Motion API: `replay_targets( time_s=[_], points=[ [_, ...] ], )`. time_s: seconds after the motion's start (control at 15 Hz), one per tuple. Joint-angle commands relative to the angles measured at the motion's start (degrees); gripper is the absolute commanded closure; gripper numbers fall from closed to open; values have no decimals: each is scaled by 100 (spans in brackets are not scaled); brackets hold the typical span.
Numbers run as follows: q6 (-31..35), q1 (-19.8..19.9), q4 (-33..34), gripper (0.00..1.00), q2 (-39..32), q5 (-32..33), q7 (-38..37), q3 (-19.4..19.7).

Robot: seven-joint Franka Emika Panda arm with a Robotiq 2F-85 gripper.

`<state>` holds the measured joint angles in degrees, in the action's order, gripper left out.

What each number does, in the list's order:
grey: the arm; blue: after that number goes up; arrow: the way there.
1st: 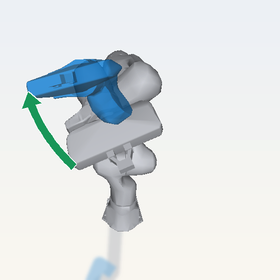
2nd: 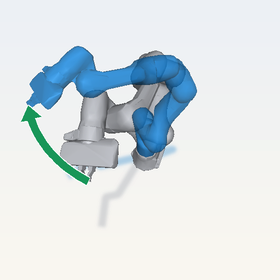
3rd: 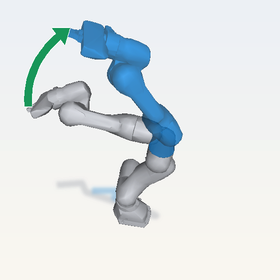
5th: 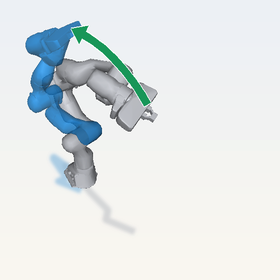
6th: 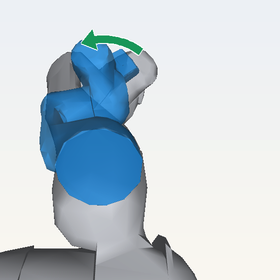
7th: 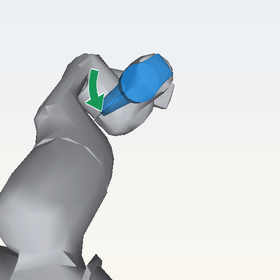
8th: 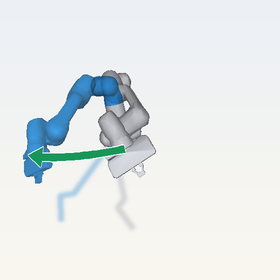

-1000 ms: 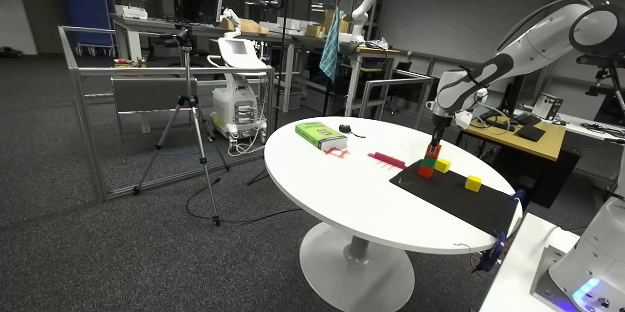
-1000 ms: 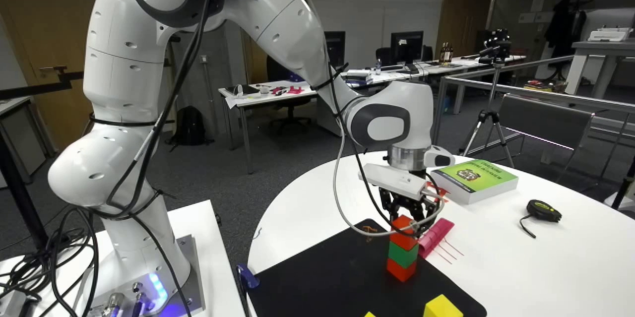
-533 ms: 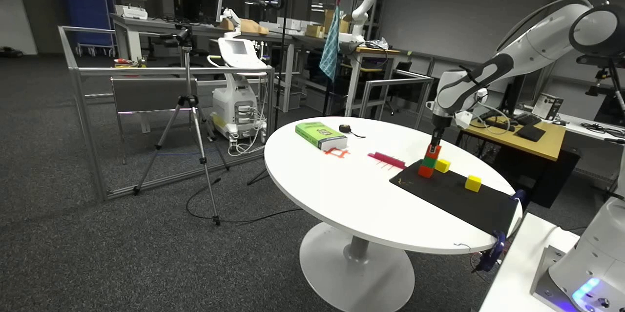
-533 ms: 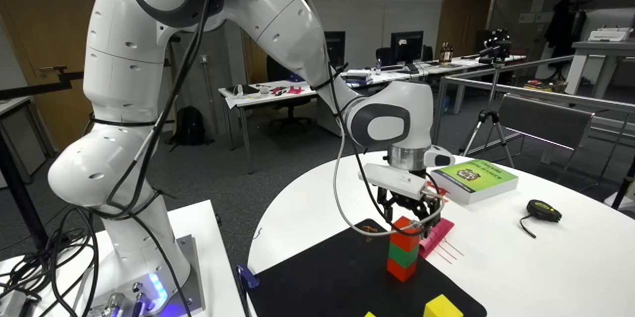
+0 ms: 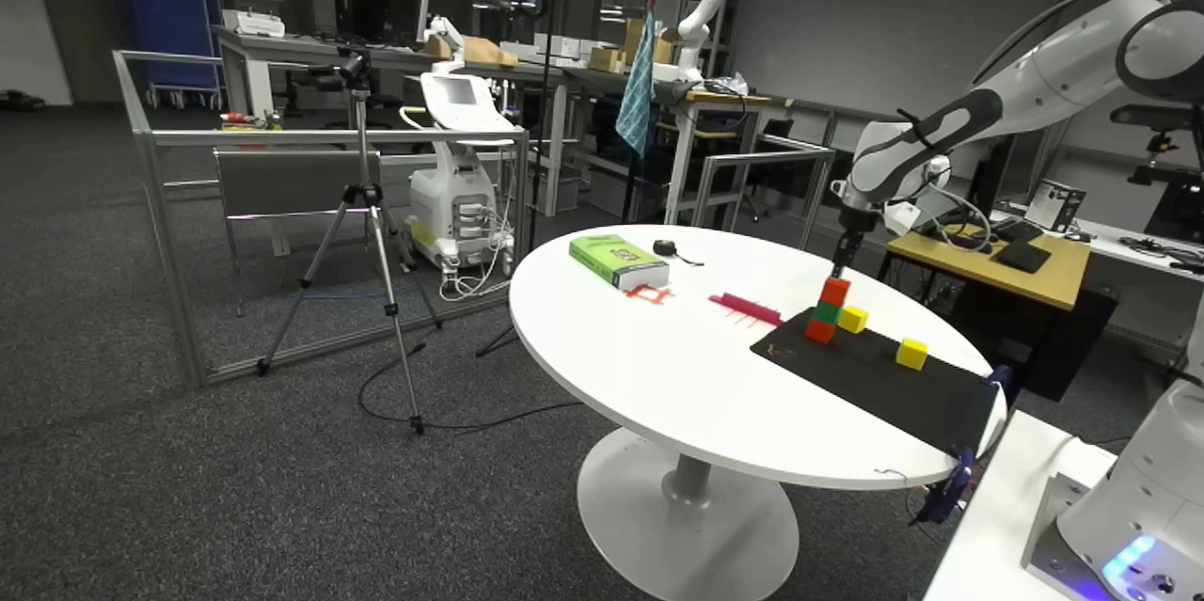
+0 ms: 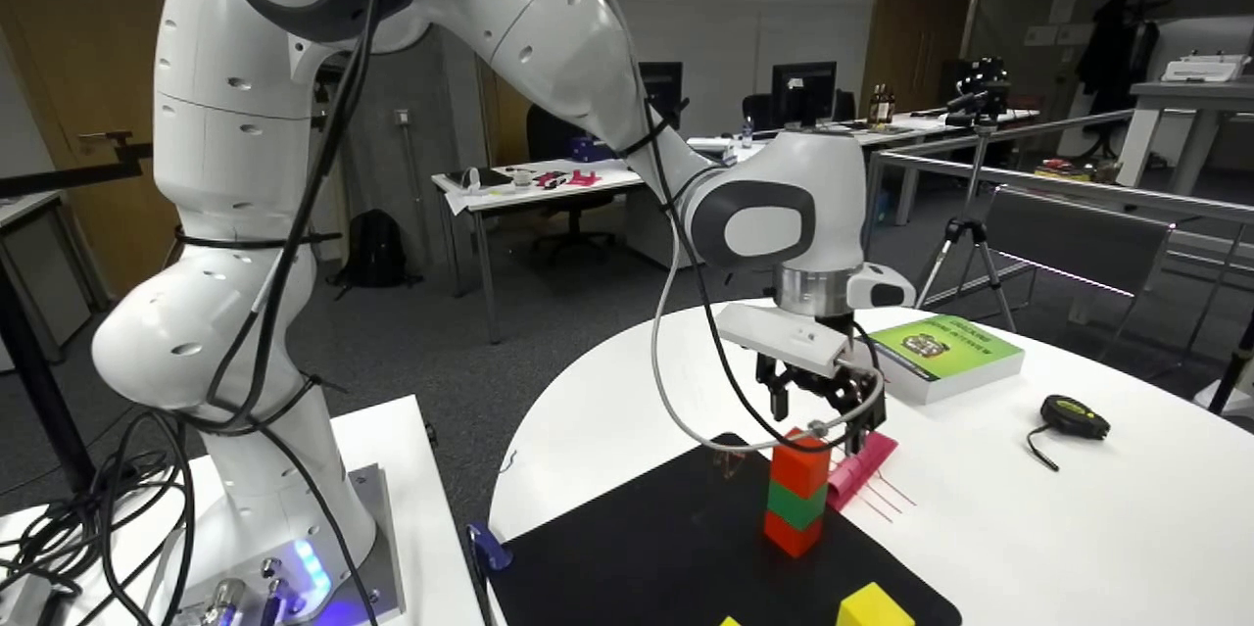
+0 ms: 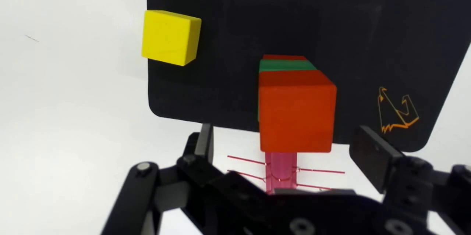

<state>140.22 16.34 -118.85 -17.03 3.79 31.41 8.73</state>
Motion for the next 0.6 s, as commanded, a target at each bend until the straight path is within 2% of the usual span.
replay_targets(
  time_s=[0.0,0.13,0.33,0.4,0.53],
  points=[
    [-445,373,-296,0,773,-558,540,-19],
    [-600,483,-338,0,984,-828,839,102],
    [-632,606,-334,0,1054,-895,1416,365],
    [-562,645,-258,0,958,-956,1633,438],
    [-585,689,-52,0,700,-1061,1590,563]
  ],
)
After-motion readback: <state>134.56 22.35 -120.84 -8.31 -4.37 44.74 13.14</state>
